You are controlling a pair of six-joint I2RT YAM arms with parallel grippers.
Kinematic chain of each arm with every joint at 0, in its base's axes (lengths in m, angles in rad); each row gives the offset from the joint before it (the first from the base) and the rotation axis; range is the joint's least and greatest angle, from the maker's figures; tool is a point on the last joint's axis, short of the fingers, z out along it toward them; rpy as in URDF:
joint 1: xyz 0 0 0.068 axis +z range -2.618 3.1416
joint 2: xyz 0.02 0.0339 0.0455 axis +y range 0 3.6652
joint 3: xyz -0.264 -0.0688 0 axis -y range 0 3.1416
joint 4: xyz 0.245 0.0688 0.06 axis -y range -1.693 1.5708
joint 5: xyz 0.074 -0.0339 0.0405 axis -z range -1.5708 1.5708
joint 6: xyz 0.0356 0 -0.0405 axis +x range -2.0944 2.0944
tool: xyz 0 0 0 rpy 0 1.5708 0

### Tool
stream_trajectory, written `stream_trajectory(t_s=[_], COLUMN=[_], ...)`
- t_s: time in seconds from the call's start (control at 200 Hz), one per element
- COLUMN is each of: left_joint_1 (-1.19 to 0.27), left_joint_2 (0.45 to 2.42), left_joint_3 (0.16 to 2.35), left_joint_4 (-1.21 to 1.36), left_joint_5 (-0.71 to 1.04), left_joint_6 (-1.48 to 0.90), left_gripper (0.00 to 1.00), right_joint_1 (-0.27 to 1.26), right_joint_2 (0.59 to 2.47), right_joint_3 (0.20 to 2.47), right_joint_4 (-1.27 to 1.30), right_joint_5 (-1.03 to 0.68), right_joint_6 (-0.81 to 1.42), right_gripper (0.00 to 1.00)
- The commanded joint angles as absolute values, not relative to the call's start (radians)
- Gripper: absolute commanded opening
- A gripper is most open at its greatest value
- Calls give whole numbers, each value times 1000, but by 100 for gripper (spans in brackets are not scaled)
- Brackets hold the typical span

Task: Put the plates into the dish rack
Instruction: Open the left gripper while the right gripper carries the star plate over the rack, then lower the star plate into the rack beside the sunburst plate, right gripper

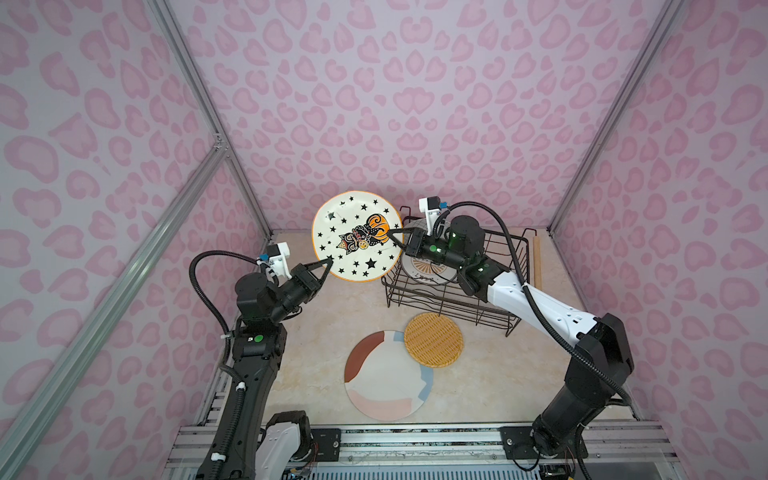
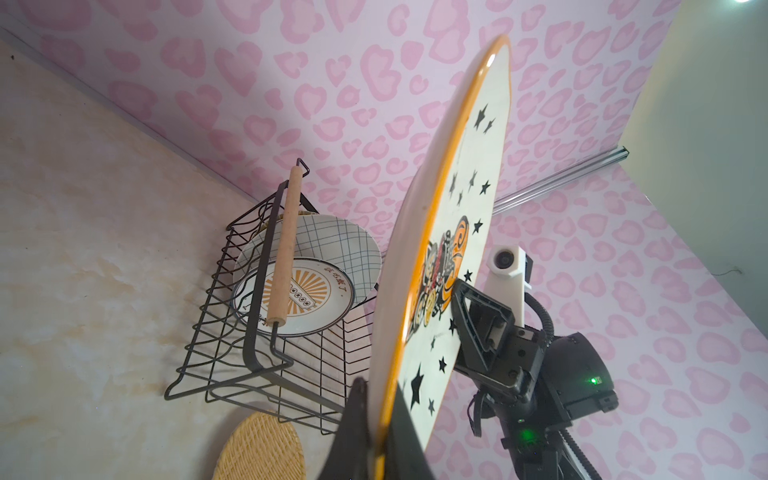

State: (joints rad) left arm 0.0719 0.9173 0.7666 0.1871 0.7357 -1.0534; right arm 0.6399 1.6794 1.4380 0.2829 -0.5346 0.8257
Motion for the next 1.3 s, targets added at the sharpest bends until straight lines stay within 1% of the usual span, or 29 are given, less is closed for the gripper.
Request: stream_trajectory(t_s=[0.0, 0.03, 0.05, 0.07, 0.09, 0.1, 0.13, 0.17, 0.205, 0.225, 0.36, 0.475, 0.55, 0.61, 0.7, 0.75, 0.91, 1.075, 1.12, 1.17, 1.22, 1.295], left_joint_1=[74, 74, 74, 74, 74, 74, 74, 74, 74, 74, 74, 71, 62, 43, 20, 3, -18, -56, -58, -58, -58, -58], left_joint_2=[908, 908, 908, 907, 907, 907, 903, 890, 873, 863, 797, 766, 739, 723, 707, 692, 661, 625, 606, 574, 541, 489], left_joint_3=[784, 790, 795, 799, 805, 808, 818, 829, 834, 837, 841, 795, 744, 726, 704, 687, 621, 648, 659, 678, 696, 707], left_joint_4=[204, 196, 175, 162, 158, 155, 149, 142, 123, 107, 15, 28, 61, 40, 25, 21, 21, -29, -74, -180, -299, -423], left_joint_5=[768, 780, 789, 800, 815, 821, 847, 872, 883, 884, 876, 869, 862, 835, 813, 792, 773, 777, 726, 604, 496, 451], left_joint_6=[-994, -982, -976, -973, -967, -965, -960, -946, -922, -909, -784, -730, -717, -681, -642, -619, -608, -573, -554, -538, -512, -444], left_gripper=[10, 17, 25, 34, 48, 54, 67, 80, 100, 98, 97, 97, 97, 97, 97, 97, 97, 97, 97, 97, 97, 97], right_joint_1=[635, 628, 623, 616, 607, 602, 582, 553, 528, 514, 442, 376, 338, 305, 251, 236, 222, 226, 242, 267, 280, 303], right_joint_2=[1644, 1633, 1625, 1618, 1610, 1605, 1590, 1566, 1542, 1529, 1437, 1360, 1304, 1278, 1266, 1263, 1266, 1292, 1308, 1317, 1321, 1338], right_joint_3=[1438, 1436, 1435, 1430, 1426, 1424, 1416, 1405, 1395, 1390, 1370, 1338, 1289, 1255, 1234, 1230, 1233, 1201, 1211, 1212, 1184, 1163], right_joint_4=[271, 249, 237, 229, 225, 222, 211, 176, 145, 129, 57, 15, -4, 5, 31, 26, -9, 55, 25, 8, 56, 126], right_joint_5=[-536, -527, -526, -527, -534, -540, -554, -552, -539, -535, -524, -526, -492, -474, -511, -495, -452, -490, -452, -419, -421, -428], right_joint_6=[730, 709, 698, 688, 680, 674, 660, 634, 611, 597, 527, 472, 401, 393, 401, 366, 222, 167, 106, 32, 14, -11], right_gripper=[0, 0, 0, 0, 0, 0, 0, 0, 0, 0, 0, 0, 0, 0, 0, 0, 0, 0, 0, 0, 0, 0])
